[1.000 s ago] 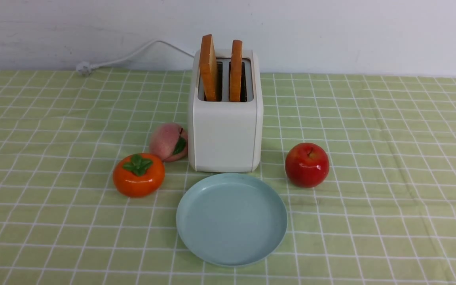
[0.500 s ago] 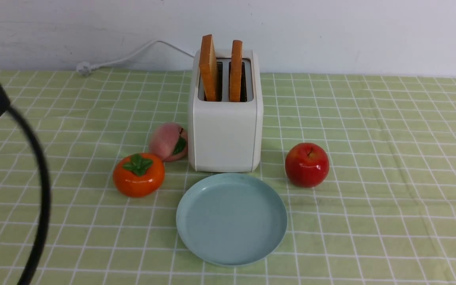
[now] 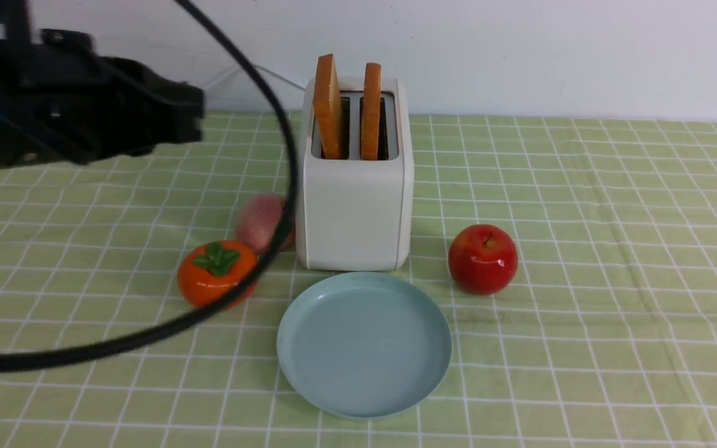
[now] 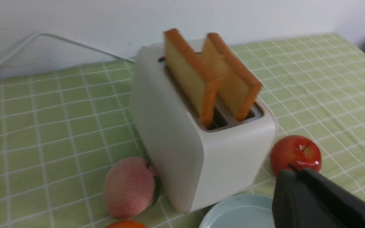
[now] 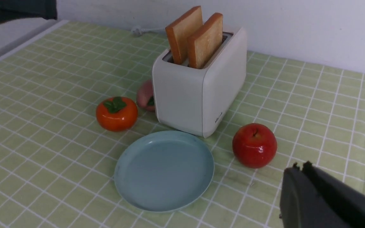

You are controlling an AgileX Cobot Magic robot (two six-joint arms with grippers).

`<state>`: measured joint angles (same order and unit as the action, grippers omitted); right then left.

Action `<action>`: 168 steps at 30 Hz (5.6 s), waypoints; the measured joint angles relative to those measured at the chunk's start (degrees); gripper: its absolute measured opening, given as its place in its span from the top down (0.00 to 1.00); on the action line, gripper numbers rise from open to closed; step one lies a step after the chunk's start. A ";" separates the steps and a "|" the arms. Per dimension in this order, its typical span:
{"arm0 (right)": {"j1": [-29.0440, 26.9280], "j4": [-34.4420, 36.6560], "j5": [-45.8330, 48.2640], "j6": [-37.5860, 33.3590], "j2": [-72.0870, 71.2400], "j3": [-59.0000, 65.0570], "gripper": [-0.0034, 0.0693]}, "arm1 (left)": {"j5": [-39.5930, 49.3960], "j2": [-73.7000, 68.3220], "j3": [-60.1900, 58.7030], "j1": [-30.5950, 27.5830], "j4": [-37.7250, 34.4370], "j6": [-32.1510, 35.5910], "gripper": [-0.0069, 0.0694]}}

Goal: Take toasted bread from bread machine on green coffee tablecloth place on plate.
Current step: 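Reach for a toast slice standing in the toaster with the left gripper, then place the slice of bread on the plate with the left gripper, then grasp the toast slice in the toaster and pull it up out of the slot with the right gripper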

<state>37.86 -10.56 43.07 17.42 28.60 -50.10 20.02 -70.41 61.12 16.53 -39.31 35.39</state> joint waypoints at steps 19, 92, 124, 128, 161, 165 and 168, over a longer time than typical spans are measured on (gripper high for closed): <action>0.00 1.39 -1.63 -0.14 0.00 -0.07 0.93 | -6.69 -30.99 24.29 3.16 -2.84 -0.62 0.23; 0.00 2.47 -3.11 -0.69 0.00 -0.07 0.98 | 18.96 -15.17 -0.36 4.79 -20.64 -2.51 0.79; 0.00 2.47 -2.68 -3.22 0.00 -0.07 0.96 | 8.28 -27.28 -0.45 4.79 -15.38 -1.69 0.08; 0.00 2.47 -2.68 -3.22 0.00 -0.07 0.96 | 5.42 -21.82 -0.45 4.79 -11.13 -2.48 0.04; 0.00 4.38 3.28 -3.80 22.95 -10.81 0.95 | 15.30 38.28 -11.90 4.79 10.70 -13.75 0.93; 0.00 4.49 3.35 -4.63 28.98 -14.44 0.95 | 10.64 46.20 -19.78 4.79 10.39 -14.02 0.93; 0.00 4.76 3.35 -4.68 33.85 -18.29 0.95 | 6.59 50.83 -23.68 4.79 9.55 -14.12 0.93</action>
<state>37.86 -5.80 46.42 12.73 62.44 -68.39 26.61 -19.58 37.43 21.32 -29.77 21.27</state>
